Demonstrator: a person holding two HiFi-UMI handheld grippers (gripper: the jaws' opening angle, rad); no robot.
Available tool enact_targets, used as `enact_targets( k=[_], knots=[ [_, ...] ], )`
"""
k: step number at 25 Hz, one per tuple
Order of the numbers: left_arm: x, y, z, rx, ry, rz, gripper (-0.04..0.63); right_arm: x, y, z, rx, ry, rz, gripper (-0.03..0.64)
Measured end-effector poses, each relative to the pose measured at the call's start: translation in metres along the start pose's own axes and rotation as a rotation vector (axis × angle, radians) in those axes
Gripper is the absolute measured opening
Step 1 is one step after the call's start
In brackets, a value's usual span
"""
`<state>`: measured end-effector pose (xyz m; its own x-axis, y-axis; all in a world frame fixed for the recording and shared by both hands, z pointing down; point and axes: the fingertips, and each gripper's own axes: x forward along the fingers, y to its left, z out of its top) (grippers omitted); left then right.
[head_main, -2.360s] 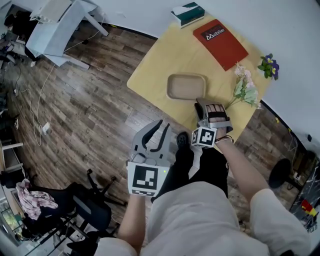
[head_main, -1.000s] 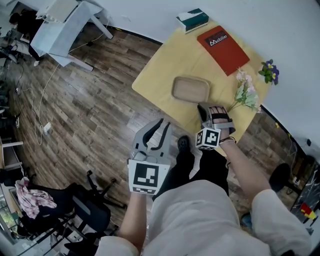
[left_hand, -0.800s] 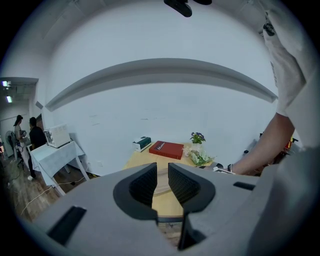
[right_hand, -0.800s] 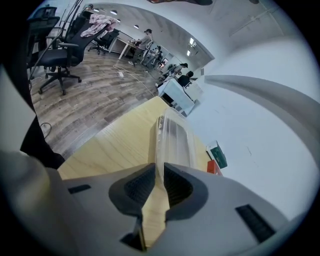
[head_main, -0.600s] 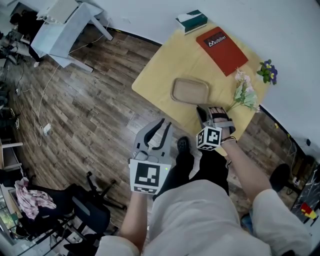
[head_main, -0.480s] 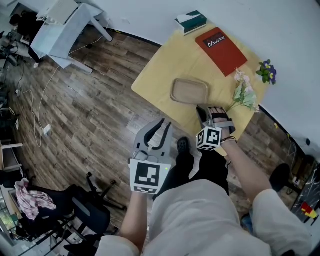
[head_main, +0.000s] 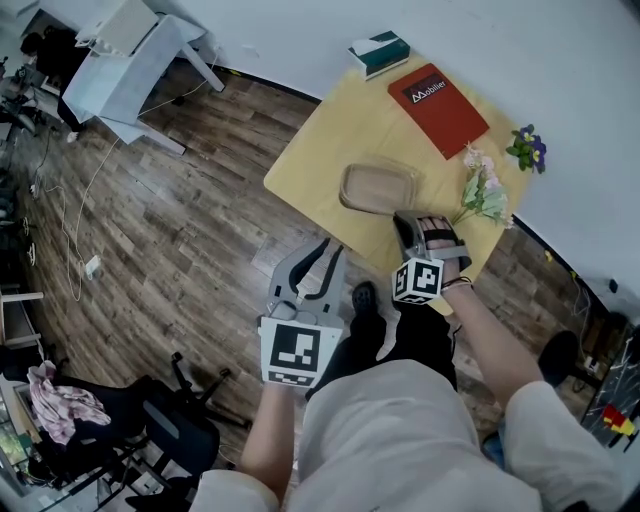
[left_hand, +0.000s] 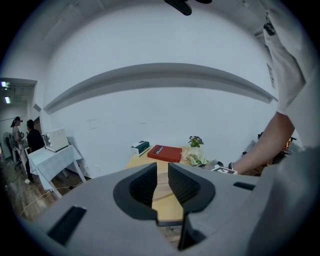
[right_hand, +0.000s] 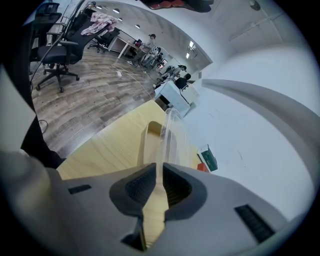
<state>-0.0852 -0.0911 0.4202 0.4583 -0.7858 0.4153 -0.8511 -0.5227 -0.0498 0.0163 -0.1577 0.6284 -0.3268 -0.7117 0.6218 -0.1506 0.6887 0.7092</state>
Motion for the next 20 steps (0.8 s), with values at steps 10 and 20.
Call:
enact_targets(
  k=[10, 20],
  knots=[
    [0.002, -0.003, 0.009, 0.006, -0.028, -0.019, 0.067, -0.03, -0.032, 0.015, 0.092, -0.043, -0.031, 0.044],
    [0.018, -0.017, 0.024, 0.038, -0.05, -0.074, 0.067, -0.07, -0.07, 0.039, 0.237, -0.123, -0.05, 0.043]
  ],
)
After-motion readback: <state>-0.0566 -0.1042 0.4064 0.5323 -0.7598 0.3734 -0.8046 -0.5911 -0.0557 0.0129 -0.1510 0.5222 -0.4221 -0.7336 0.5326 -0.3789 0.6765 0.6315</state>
